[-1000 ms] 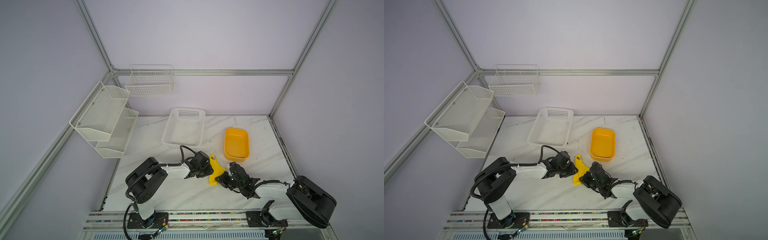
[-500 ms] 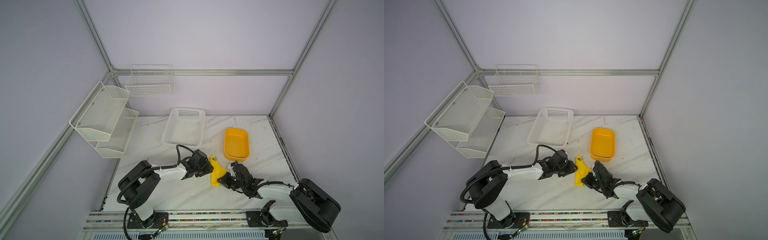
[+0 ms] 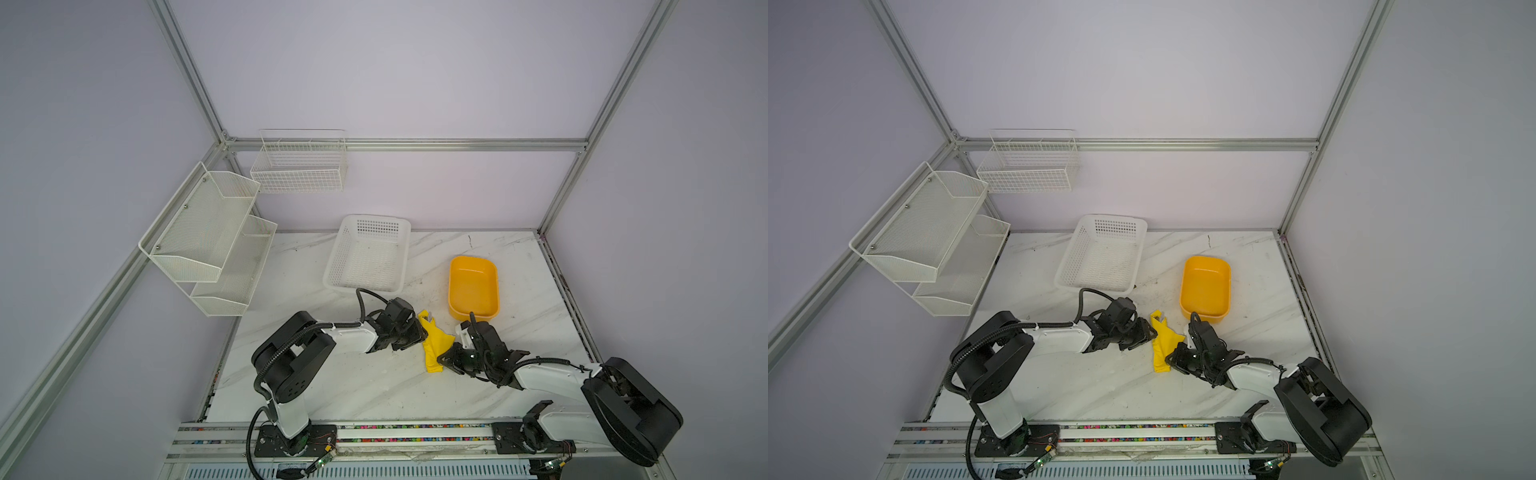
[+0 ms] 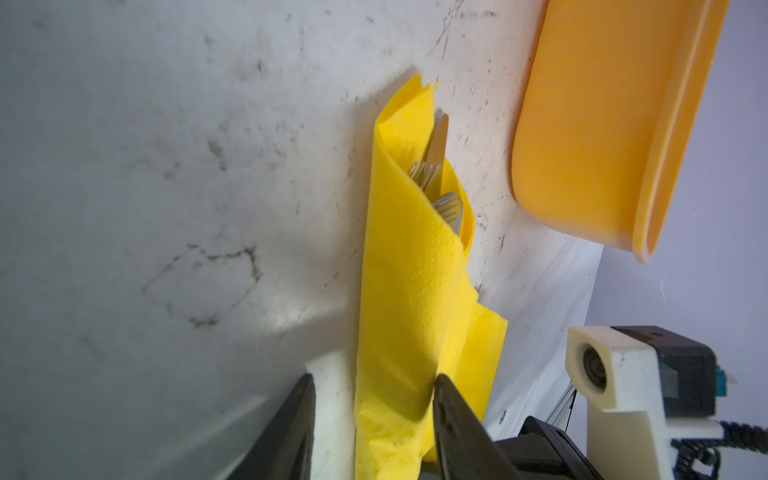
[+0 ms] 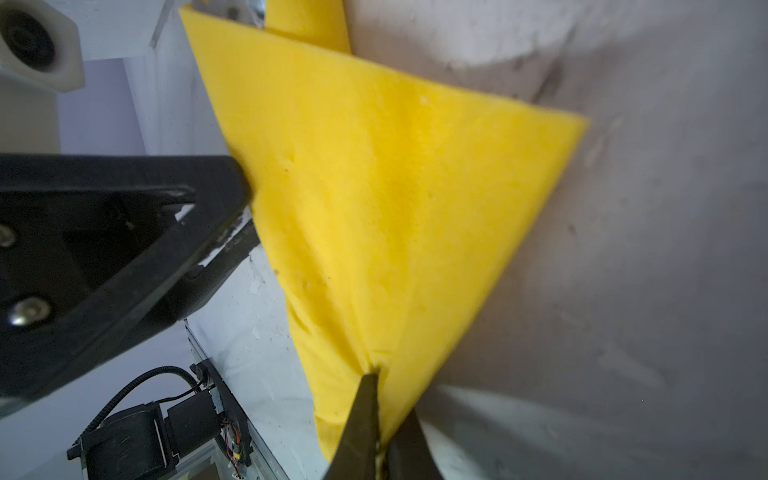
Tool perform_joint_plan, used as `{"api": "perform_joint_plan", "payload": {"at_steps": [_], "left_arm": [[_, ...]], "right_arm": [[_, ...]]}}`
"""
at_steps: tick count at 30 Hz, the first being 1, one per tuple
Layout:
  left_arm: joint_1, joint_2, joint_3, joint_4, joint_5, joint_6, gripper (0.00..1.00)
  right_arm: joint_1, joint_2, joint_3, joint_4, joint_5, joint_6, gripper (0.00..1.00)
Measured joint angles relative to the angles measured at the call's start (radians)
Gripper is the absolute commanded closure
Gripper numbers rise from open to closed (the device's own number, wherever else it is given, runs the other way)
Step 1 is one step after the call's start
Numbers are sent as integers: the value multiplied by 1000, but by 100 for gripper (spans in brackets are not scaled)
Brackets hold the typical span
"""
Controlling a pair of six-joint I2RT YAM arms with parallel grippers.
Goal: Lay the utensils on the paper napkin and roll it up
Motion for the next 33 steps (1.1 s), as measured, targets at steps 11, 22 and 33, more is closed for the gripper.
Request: {"api": "perform_joint_plan", "payload": {"at_steps": [11, 22, 33], "left_arm": [[9, 57, 72, -51, -11, 26, 75], [16, 53, 114, -105, -3, 83, 43], [-24, -153, 3, -139, -6, 57, 57]], "right_arm": [[-10, 1, 1, -7, -10, -23, 90], [-17, 1, 20, -50, -16, -64, 89], [-18, -2, 24, -62, -16, -65, 89]]}}
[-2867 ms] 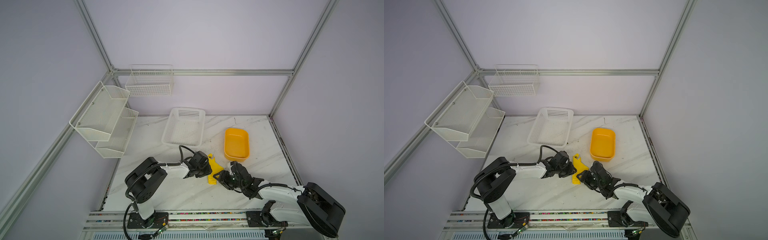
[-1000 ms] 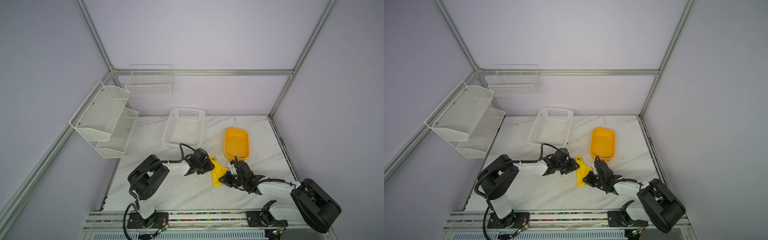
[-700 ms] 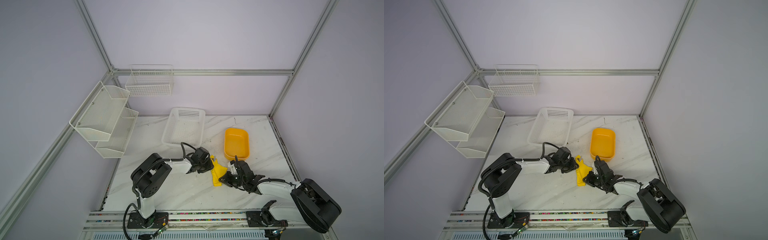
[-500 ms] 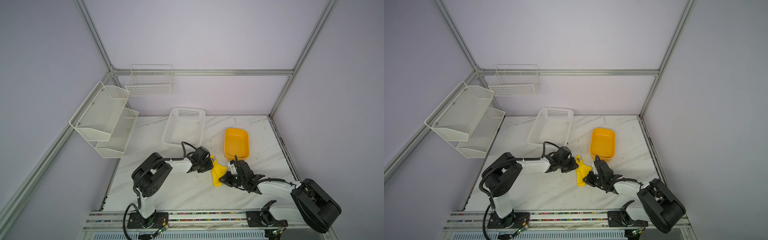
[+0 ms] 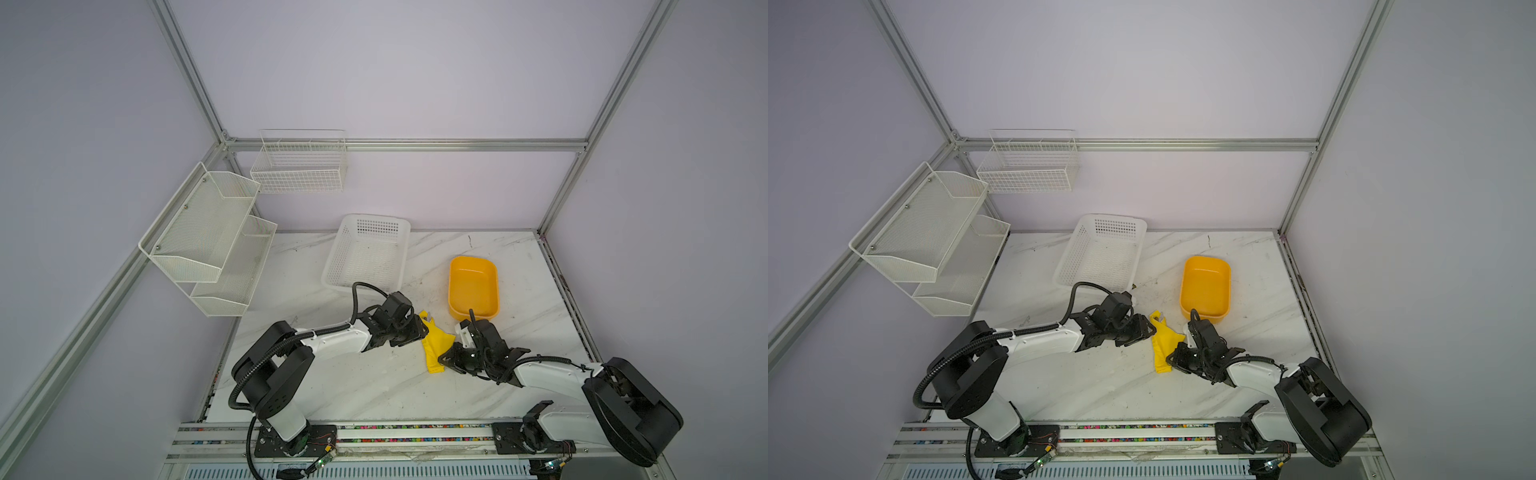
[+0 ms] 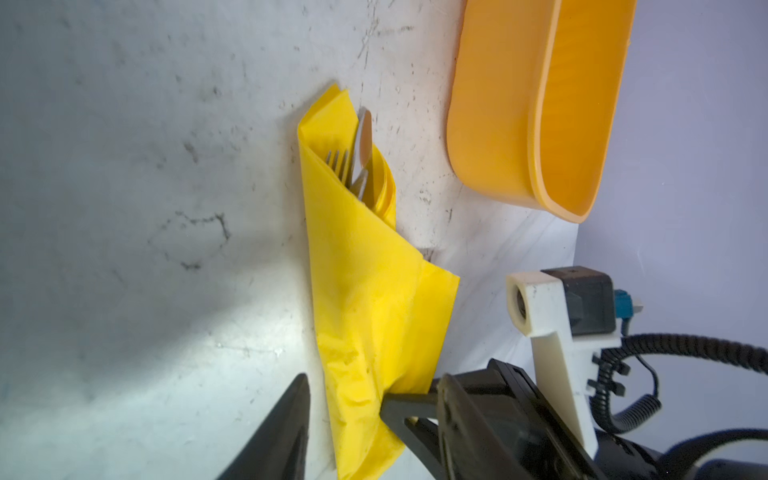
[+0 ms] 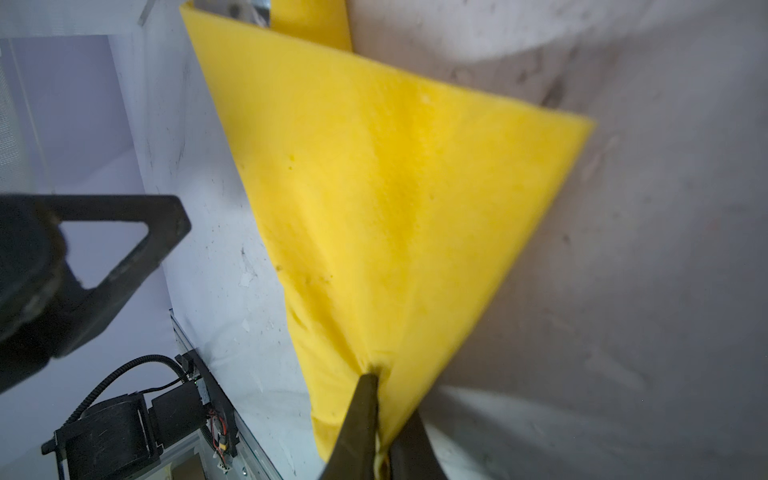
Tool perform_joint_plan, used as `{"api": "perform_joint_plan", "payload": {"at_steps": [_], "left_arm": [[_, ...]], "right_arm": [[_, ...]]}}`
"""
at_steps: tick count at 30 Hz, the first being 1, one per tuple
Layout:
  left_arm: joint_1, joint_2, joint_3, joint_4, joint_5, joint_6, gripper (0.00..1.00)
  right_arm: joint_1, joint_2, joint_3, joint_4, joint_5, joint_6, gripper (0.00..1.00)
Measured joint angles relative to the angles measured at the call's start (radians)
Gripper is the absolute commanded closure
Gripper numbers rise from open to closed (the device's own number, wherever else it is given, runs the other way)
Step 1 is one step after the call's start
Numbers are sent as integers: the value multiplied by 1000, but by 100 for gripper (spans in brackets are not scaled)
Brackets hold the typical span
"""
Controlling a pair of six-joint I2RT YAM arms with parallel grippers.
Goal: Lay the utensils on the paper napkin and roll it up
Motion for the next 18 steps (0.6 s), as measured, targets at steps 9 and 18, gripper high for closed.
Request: {"api": "perform_joint_plan", "payload": {"at_steps": [9, 18], "left_arm": [[-69, 66, -7, 18, 26, -30, 72], [-70, 97, -12, 24, 25, -51, 79]], "right_arm": [[0, -1, 0, -2, 0, 1, 89], [0, -1, 0, -3, 0, 1, 88]]}}
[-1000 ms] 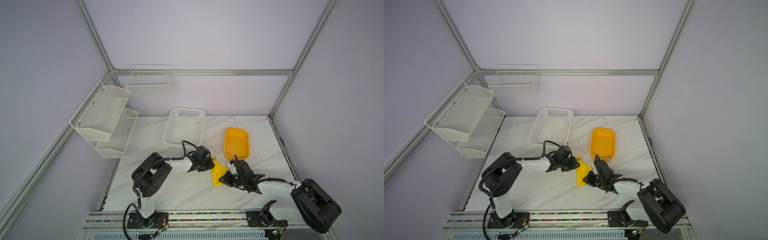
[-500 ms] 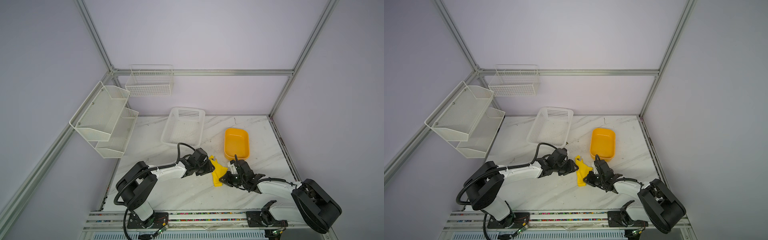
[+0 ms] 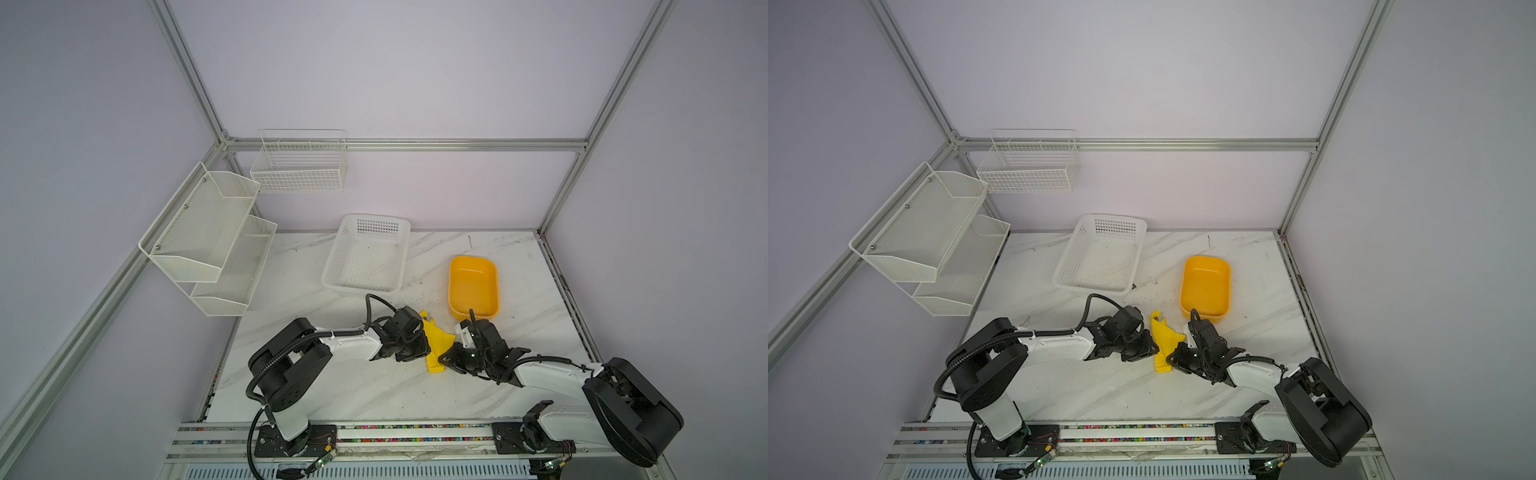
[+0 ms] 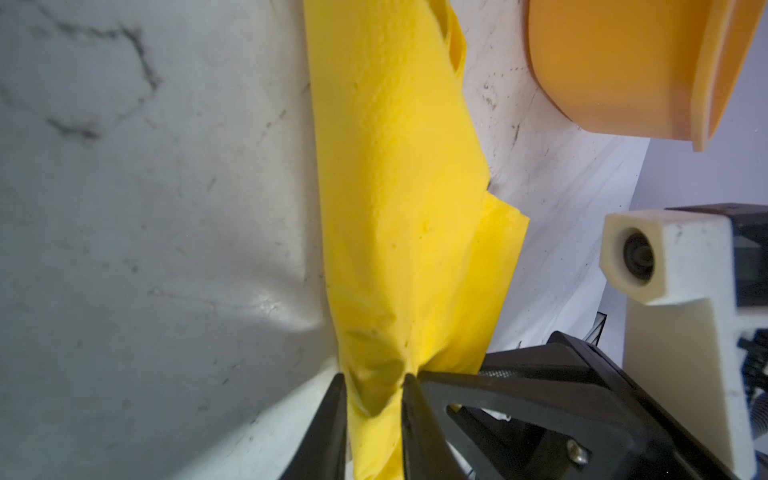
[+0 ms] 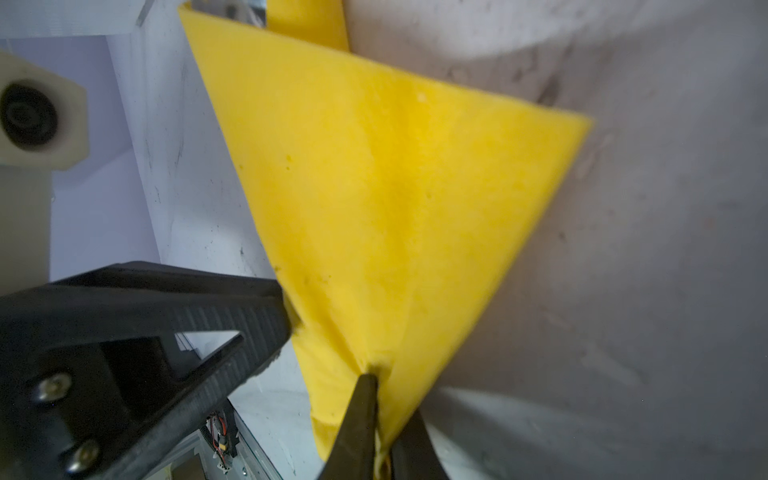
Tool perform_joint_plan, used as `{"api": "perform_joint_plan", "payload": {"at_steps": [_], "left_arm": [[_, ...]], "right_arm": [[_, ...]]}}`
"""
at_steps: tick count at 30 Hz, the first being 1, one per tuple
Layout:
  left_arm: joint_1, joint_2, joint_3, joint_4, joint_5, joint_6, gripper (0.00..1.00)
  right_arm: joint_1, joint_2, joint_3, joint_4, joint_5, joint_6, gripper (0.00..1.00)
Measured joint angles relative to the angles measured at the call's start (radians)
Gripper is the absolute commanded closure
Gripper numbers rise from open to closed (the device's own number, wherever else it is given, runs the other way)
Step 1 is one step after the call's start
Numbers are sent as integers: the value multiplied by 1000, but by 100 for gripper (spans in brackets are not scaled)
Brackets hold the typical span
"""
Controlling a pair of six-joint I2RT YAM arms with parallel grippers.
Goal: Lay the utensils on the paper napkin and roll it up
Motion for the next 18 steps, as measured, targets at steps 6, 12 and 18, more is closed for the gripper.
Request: {"api": "perform_joint_plan", "payload": {"at_steps": [6, 12, 18], "left_arm": [[0, 10, -27, 6, -4, -1, 83], [-3, 13, -27, 10, -5, 0, 83], [-8, -3, -27, -8, -36, 1, 73]], "right_arm": [[0, 0, 0, 0, -1, 1, 88], [0, 0, 0, 0, -1, 4, 88], [0, -1, 0, -1, 0, 4, 88]]}}
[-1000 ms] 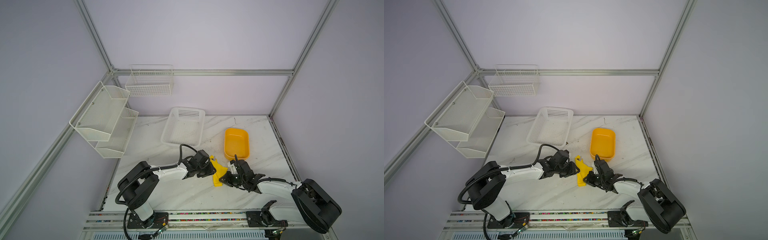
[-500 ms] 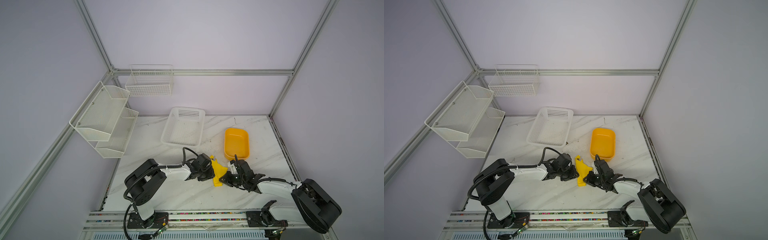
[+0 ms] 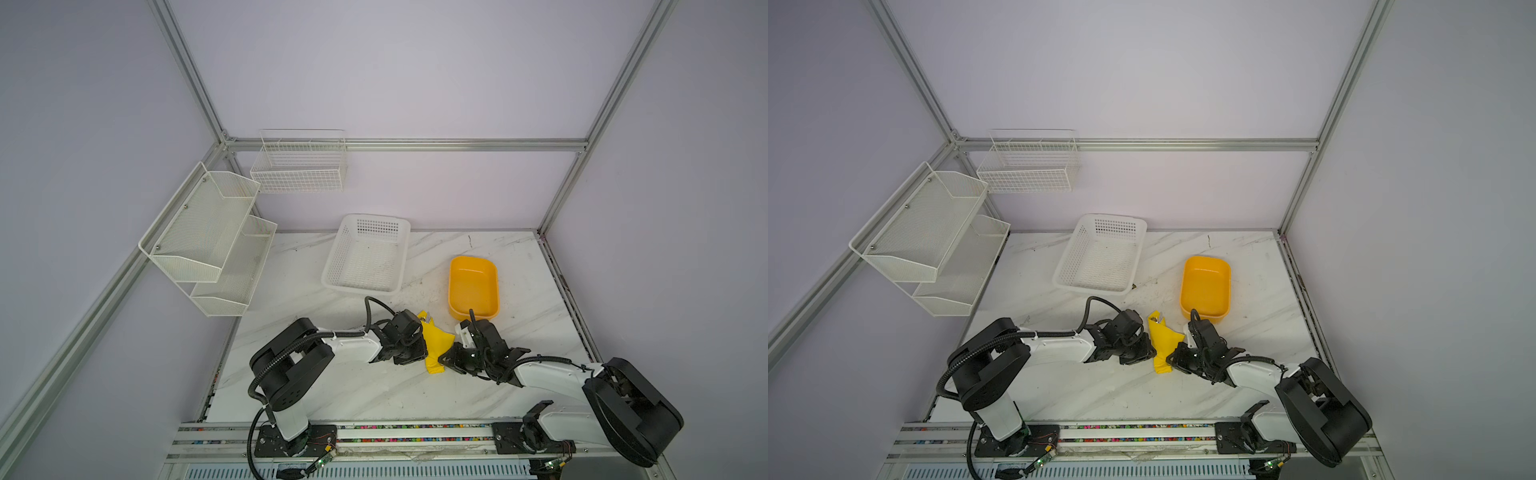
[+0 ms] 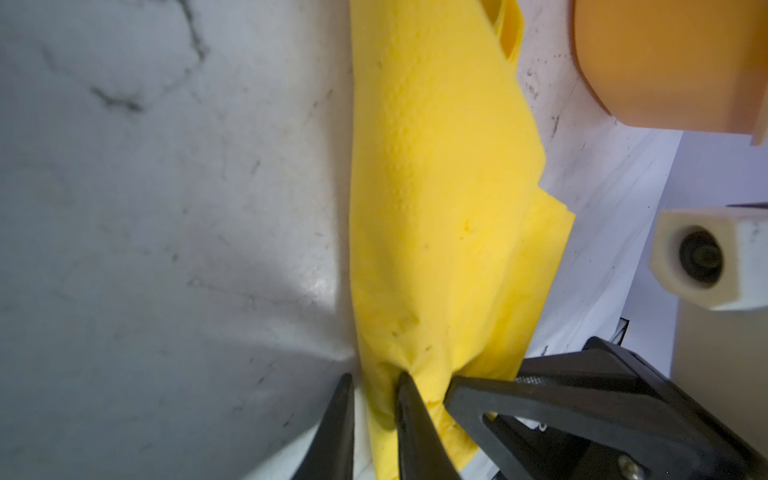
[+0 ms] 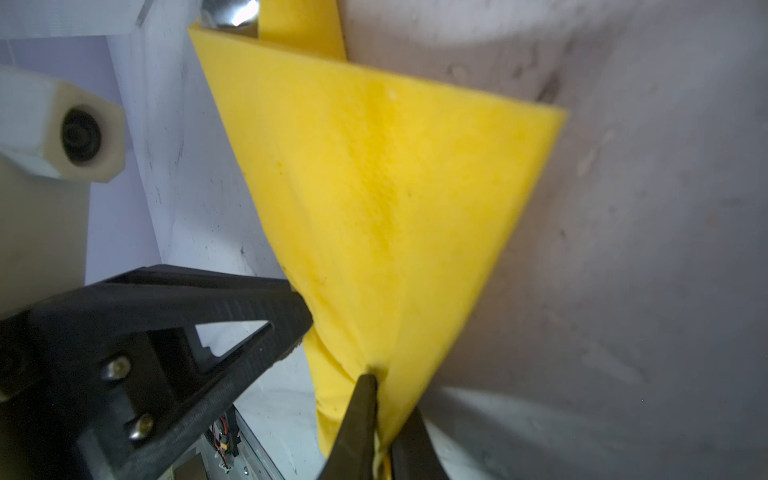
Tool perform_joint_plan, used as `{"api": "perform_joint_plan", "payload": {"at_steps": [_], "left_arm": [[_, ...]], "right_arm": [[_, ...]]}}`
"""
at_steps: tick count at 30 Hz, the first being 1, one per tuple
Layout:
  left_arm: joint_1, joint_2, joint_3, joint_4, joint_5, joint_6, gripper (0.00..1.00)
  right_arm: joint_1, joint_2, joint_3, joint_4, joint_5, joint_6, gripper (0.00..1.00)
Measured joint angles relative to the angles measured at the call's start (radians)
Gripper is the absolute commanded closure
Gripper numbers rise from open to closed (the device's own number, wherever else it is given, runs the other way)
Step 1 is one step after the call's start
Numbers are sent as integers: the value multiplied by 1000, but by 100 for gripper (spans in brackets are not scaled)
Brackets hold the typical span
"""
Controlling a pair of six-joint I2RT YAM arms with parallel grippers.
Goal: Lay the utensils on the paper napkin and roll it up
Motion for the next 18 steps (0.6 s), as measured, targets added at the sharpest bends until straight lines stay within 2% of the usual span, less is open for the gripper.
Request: {"api": "perform_joint_plan", "payload": {"at_steps": [5, 8, 18], "left_arm": [[-3, -56, -4, -47, -46, 2, 50], [-4, -75, -3, -47, -63, 7, 47], [-3, 2, 49, -47, -85, 21, 48]], "right_arm": [[0, -11, 0, -9, 2, 1, 89], [0, -18, -1, -12, 2, 2, 89], [0, -25, -5, -14, 2, 4, 88]]}}
